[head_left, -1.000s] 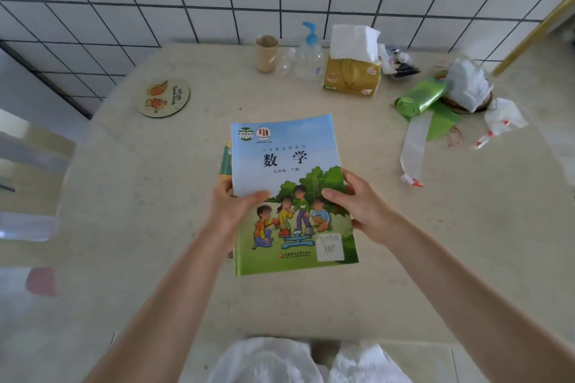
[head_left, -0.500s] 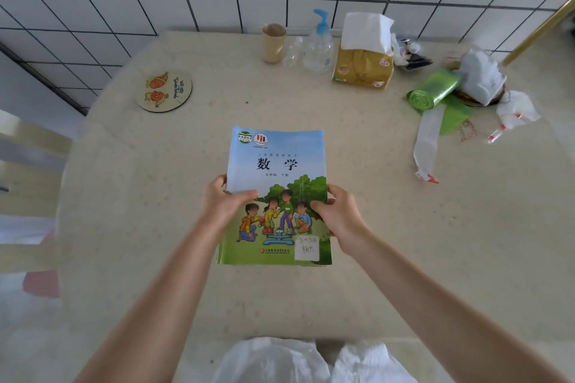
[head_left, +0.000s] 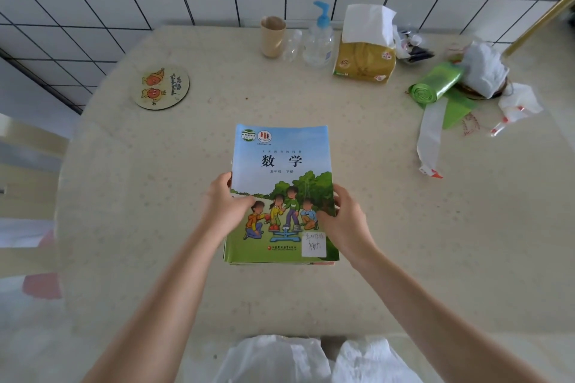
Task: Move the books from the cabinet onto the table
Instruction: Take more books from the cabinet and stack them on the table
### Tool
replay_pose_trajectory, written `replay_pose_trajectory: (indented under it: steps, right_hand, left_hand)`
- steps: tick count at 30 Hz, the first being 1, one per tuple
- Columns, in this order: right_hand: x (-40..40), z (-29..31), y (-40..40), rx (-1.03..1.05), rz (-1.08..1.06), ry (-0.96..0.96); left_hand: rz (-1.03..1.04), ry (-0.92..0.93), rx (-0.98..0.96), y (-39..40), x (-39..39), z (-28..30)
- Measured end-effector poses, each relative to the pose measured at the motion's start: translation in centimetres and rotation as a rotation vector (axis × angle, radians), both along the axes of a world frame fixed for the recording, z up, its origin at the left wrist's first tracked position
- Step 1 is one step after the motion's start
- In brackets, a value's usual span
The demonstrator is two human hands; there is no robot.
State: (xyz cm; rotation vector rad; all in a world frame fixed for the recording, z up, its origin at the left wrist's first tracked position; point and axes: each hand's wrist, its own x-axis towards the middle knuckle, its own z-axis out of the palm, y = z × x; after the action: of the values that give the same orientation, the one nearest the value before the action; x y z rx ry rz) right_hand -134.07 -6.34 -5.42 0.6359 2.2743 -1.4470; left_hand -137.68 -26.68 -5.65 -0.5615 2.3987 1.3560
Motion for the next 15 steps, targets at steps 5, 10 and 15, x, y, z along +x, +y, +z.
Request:
replay_pose_trajectory:
  steps: [5, 10, 15]
  right_hand:
    - [0.4, 0.6, -0.1, -0.011, 0.036, 0.002]
    - [1.7, 0.3, -0.1, 0.015, 0.048, -0.066]
    - [3.5, 0.1, 0.0, 0.013, 0.032, -0.06]
  left_hand:
    - [-0.029, -0.018, -0.039, -0.1, 0.5, -0.2]
    - [-0.092, -0.014, -0.114, -0.7, 1.2, -0.1]
    - [-0.123, 0.025, -0.214, -0.8, 1.2, -0.2]
